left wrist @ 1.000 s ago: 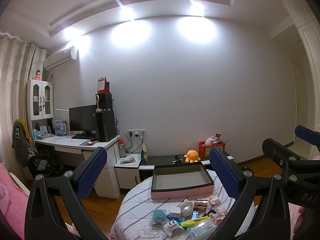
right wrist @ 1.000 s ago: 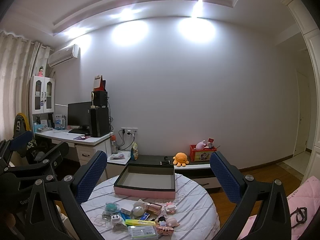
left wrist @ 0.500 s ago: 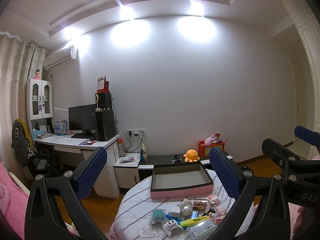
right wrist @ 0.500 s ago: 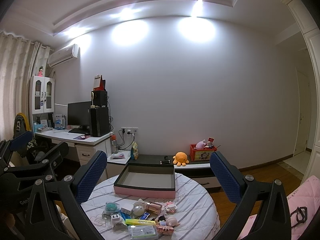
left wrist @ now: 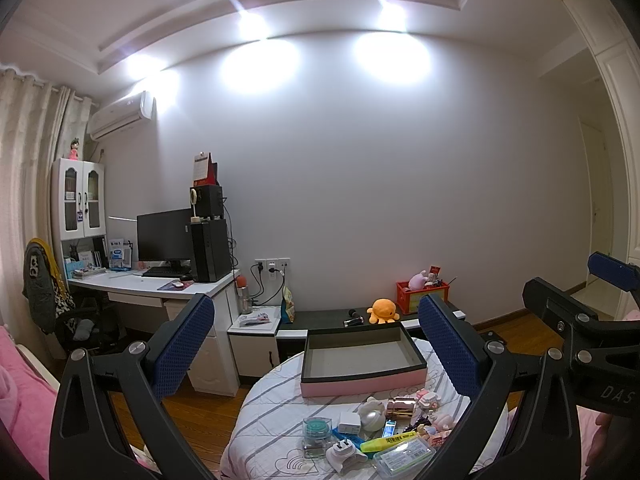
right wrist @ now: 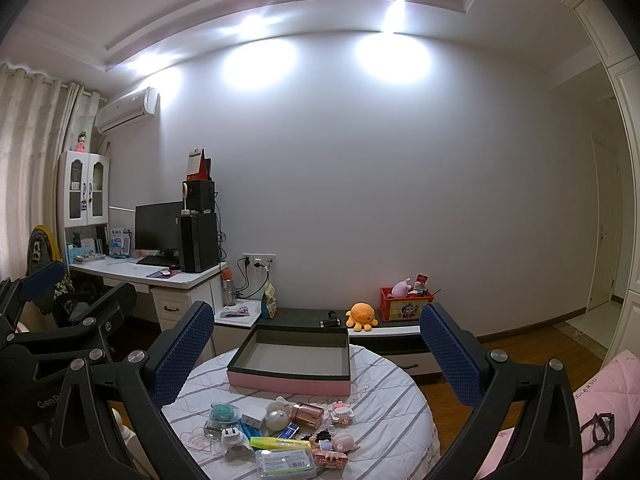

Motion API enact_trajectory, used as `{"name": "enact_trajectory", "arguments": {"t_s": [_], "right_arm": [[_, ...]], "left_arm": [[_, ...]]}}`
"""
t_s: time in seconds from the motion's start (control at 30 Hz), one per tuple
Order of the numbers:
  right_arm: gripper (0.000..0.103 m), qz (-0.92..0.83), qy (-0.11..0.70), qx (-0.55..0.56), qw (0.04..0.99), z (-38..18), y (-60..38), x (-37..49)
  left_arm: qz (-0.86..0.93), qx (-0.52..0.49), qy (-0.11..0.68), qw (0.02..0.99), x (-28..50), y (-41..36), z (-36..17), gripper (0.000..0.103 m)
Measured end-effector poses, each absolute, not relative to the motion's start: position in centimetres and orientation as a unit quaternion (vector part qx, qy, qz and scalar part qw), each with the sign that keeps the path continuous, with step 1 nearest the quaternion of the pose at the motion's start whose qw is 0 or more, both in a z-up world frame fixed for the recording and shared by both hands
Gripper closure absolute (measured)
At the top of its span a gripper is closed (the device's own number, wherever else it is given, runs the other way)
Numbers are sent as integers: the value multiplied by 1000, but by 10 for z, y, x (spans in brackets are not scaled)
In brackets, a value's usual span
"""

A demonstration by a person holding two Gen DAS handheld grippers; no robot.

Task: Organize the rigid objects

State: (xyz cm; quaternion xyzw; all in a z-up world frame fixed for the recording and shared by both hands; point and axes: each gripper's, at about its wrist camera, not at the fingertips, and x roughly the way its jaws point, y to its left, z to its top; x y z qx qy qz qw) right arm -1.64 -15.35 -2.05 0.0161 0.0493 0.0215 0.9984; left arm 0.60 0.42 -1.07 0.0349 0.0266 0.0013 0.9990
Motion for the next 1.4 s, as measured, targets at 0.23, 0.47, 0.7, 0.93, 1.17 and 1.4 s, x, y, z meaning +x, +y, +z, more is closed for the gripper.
{"name": "enact_trajectory", "arguments": {"t_s": [0.23, 0.47, 0.7, 0.93, 1.17, 1.4], "right_arm": [[0, 22, 51, 15, 998, -22, -153, -16], [0, 23, 52, 15, 998, -22, -152, -16], [0, 24, 52, 15, 998, -22, -153, -16], [0, 24, 55, 15, 998, -23, -154, -13], [0, 23, 60, 14, 998, -27, -155, -8], [0, 22, 74, 12, 997, -37, -157, -1]], "left_arm": [[1, 35, 27, 999, 6, 5, -11, 0], [1, 35, 27, 999, 6, 5, -12, 0], [1, 36, 28, 999, 6, 5, -11, 0], [-1, 35, 29, 999, 6, 6, -13, 0], [-2, 38, 33, 999, 7, 10, -17, 0], [-13, 43, 41, 998, 16, 11, -32, 0]]}}
